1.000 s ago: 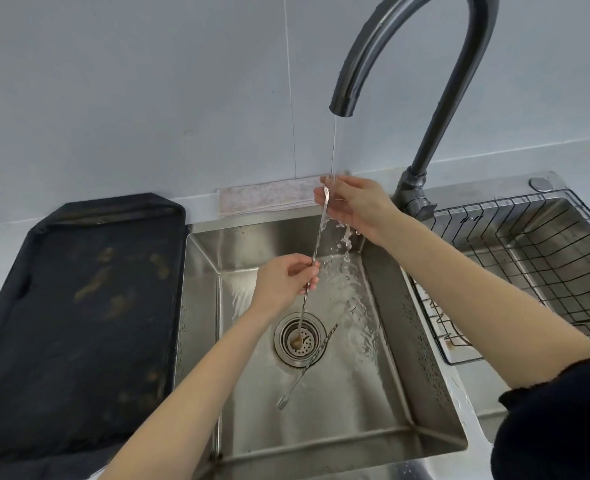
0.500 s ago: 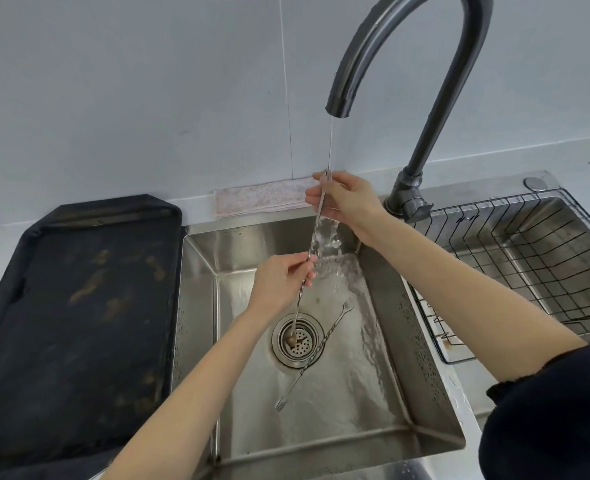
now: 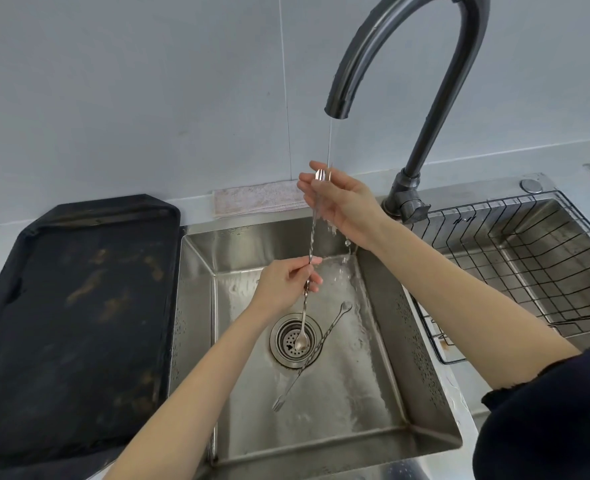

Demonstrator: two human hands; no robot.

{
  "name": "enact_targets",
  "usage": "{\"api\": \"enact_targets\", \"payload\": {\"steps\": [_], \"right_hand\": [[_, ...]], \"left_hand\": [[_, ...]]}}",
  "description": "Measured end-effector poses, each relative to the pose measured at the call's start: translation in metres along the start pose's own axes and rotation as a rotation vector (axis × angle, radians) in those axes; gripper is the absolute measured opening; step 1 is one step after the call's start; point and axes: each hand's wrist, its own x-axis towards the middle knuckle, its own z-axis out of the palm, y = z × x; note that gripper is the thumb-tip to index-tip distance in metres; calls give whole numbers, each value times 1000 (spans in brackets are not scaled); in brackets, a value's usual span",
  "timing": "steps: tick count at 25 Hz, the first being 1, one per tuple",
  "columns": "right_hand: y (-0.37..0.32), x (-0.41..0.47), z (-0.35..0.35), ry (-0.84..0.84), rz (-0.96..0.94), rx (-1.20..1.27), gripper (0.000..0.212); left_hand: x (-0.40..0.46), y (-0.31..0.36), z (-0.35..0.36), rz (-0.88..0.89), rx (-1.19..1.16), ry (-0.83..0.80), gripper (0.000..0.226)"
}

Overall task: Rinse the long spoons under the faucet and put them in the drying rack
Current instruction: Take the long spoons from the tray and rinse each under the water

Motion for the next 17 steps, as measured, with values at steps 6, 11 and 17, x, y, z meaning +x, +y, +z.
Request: {"api": "enact_targets", "payload": {"steps": [6, 11, 17], "right_hand": [[15, -17, -13, -2, -355, -1201, 39], [24, -28, -28, -64, -485, -1559, 31], [26, -23, -45, 110, -441, -1515, 24]], "left_hand": [[-3, 22, -5, -45, -156, -91, 27], [-2, 32, -11, -56, -151, -130, 32], [4, 56, -27, -55, -318, -235, 28]]}}
